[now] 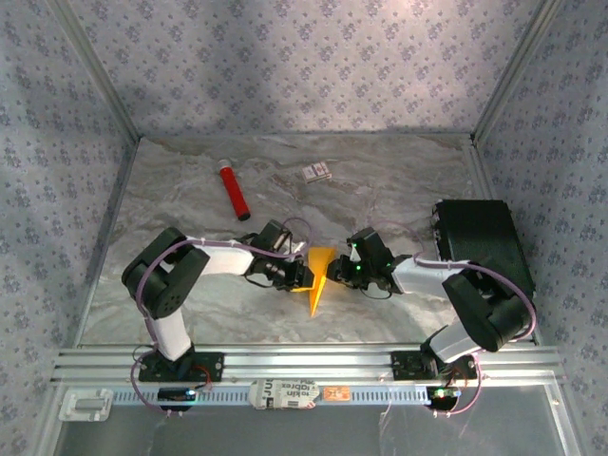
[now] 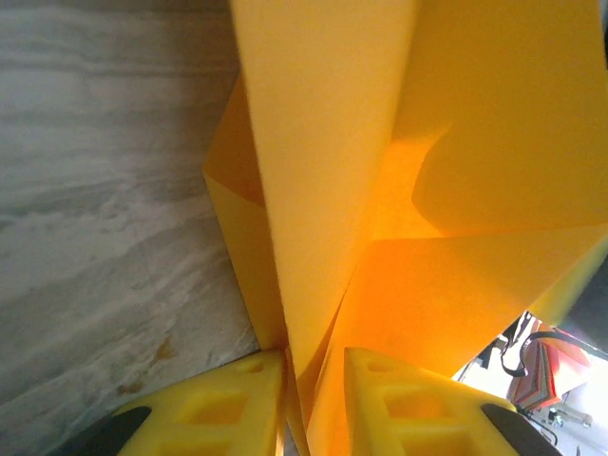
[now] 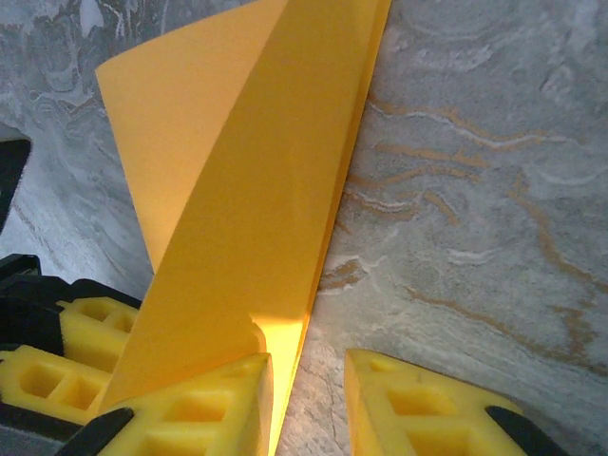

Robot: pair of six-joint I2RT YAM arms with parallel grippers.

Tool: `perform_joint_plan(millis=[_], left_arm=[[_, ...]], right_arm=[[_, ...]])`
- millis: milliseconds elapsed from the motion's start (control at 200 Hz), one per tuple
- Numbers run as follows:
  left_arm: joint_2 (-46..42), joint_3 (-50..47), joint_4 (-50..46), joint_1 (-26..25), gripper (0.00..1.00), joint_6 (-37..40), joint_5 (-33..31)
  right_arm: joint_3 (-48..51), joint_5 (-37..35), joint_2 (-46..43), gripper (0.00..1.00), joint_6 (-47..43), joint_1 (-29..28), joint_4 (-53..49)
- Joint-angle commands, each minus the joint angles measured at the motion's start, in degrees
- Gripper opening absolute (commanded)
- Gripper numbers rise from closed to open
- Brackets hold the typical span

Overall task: Fold a paper plane with a square sheet of paper (pick it up from the middle)
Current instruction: Turn over a paper plane at the center of the table.

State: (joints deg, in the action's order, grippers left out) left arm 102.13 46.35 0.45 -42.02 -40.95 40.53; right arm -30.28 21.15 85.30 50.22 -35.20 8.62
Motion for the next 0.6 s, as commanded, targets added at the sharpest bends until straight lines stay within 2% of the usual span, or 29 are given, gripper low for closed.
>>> perform_joint_plan(millis=[0, 415, 595], left_arm=[[1.5, 1.0, 0.1, -0.9, 0.22, 0.7, 2.0], [2.3, 1.0, 3.6, -1.2, 0.17, -1.7, 3.0], [1.4, 0.7, 4.5, -1.3, 0.09, -2.7, 2.8]], right_arm=[[0.9, 0.9, 0.5, 0.27, 1.2, -0.4, 1.2], [1.8, 1.5, 0.5, 0.26, 1.5, -0.2, 2.0], [2.2, 1.5, 0.3, 0.26, 1.9, 0.1, 2.4]])
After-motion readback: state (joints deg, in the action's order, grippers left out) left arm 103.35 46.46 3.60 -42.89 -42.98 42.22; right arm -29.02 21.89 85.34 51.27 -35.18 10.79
